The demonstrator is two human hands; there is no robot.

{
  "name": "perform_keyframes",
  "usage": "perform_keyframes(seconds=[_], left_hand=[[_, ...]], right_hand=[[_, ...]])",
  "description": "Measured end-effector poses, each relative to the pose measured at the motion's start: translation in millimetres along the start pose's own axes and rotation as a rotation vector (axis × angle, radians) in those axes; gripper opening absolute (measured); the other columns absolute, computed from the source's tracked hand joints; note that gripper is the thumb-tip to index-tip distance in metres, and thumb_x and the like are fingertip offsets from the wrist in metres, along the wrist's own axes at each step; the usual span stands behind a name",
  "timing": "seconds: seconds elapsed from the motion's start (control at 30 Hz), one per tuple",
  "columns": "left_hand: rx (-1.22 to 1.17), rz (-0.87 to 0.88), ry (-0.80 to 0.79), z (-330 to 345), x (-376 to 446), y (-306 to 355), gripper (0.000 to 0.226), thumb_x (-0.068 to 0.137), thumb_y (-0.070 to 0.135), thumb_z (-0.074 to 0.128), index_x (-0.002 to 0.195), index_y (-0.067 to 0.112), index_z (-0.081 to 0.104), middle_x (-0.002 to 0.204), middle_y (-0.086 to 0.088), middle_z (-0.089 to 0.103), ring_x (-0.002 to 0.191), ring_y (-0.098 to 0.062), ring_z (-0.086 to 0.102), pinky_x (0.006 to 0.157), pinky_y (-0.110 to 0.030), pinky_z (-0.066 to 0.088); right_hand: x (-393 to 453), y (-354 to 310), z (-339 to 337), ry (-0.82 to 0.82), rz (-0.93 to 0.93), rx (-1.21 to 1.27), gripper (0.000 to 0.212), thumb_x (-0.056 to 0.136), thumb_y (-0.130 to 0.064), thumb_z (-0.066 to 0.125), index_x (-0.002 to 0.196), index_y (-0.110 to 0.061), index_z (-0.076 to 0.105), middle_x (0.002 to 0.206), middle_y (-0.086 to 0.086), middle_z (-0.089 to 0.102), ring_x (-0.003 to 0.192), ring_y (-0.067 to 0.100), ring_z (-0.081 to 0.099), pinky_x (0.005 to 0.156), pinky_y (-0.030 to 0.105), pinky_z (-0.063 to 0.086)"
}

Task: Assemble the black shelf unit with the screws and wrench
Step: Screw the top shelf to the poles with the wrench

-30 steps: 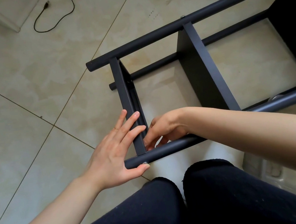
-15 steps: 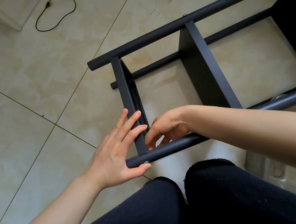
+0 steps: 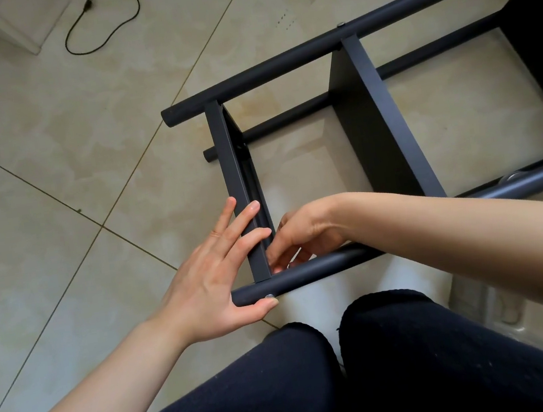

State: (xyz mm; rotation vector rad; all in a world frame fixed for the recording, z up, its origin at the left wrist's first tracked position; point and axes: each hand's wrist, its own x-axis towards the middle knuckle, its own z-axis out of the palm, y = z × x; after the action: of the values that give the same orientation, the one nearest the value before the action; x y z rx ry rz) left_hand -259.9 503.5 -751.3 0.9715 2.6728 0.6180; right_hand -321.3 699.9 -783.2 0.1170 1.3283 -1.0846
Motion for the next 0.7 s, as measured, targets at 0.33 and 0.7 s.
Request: perform_keyframes(seconds=[0.33,0.7], left_hand=[[-0.008,-0.008,-0.007,-1.2,-0.1,0.4,0.080,0.076,0.064,0.064,0.144,0.027,0.040,0.169,0.009,0.011,0.157,-0.022,0.003,0.082,-0.041,0.059],[-0.013,-0.002,0.001,0.4,-0.1,-0.9,0.081,0.075,0.063,0.065,0.143,0.026,0.040,0.169,0.008,0.011,0.157,-0.022,0.004,0.086,-0.041,0.058]], right_hand=[[-0.9,-0.9,3.6,0.000,0.015,0.004,0.015,0.095,-0.008,0.059,0.080,-0.008,0.064,0.073,0.003,0.065,0.070,0.014,0.059,0.076,0.027,0.049],[-4.0,0.0,-2.9,-0.044,0.021,0.033,0.019,0.094,-0.007,0.061,0.075,-0.007,0.066,0.067,0.002,0.066,0.065,0.012,0.059,0.073,0.024,0.049]])
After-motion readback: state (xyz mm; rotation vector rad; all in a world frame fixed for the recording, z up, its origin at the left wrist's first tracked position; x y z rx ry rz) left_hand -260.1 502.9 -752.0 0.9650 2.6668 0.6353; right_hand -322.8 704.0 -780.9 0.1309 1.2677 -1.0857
